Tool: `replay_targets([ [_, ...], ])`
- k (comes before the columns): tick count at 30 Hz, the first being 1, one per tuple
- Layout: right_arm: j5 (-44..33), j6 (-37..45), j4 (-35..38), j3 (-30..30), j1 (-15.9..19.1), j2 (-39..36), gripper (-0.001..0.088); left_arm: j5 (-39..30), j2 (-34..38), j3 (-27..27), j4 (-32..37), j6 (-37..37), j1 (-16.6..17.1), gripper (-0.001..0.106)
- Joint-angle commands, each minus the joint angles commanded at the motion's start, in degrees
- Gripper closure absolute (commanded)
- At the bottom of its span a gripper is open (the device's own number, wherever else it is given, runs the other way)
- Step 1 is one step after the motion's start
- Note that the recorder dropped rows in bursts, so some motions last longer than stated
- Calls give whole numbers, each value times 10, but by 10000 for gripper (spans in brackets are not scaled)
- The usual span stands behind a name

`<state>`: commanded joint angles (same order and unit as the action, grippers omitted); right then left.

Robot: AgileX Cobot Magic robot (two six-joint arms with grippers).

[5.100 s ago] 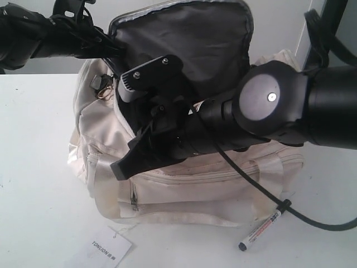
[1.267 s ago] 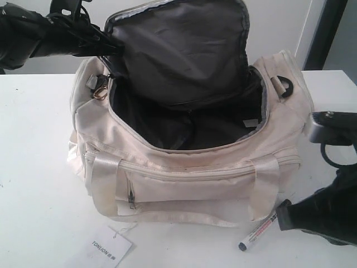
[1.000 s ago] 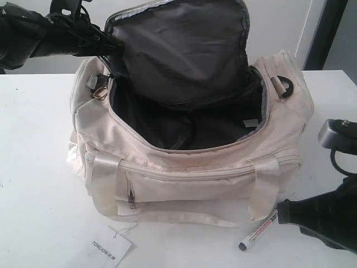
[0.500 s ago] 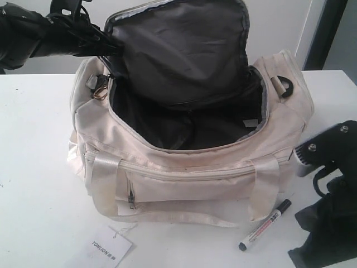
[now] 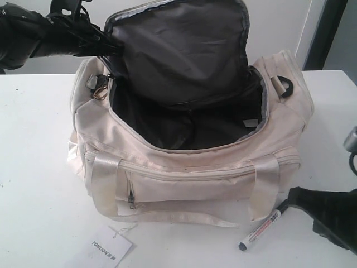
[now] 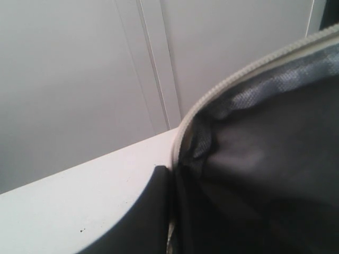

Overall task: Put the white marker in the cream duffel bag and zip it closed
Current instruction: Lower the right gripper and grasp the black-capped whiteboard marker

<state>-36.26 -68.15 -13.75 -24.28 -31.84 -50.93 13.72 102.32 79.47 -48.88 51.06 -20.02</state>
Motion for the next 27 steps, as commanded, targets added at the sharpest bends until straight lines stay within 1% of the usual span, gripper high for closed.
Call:
replay_targets([
  [3, 73, -62, 0, 21, 0, -4, 868, 0, 0, 0, 0, 0, 0, 1053],
  [5, 118, -89, 0, 28, 0, -16, 868, 0, 0, 0, 0, 0, 0, 1053],
  [8, 145, -92, 0, 29, 0, -50, 868, 0, 0, 0, 0, 0, 0, 1053],
  [14, 205, -134, 0, 29, 0, -140, 858, 0, 0, 0, 0, 0, 0, 1053],
  [16, 217, -134, 0, 29, 0, -165, 826, 0, 0, 0, 0, 0, 0, 1053],
  [19, 241, -134, 0, 29, 0, -202, 742, 0, 0, 0, 0, 0, 0, 1053],
  [20, 260, -134, 0, 29, 0, -222, 673, 0, 0, 0, 0, 0, 0, 1053],
  [21, 266, -134, 0, 29, 0, -230, 643, 0, 0, 0, 0, 0, 0, 1053],
  [22, 276, -134, 0, 29, 0, -247, 591, 0, 0, 0, 0, 0, 0, 1053],
  [24, 282, -149, 1, 29, 0, -268, 545, 0, 0, 0, 0, 0, 0, 1053],
  [27, 312, -166, 1, 29, 0, -296, 523, 0, 0, 0, 0, 0, 0, 1053],
])
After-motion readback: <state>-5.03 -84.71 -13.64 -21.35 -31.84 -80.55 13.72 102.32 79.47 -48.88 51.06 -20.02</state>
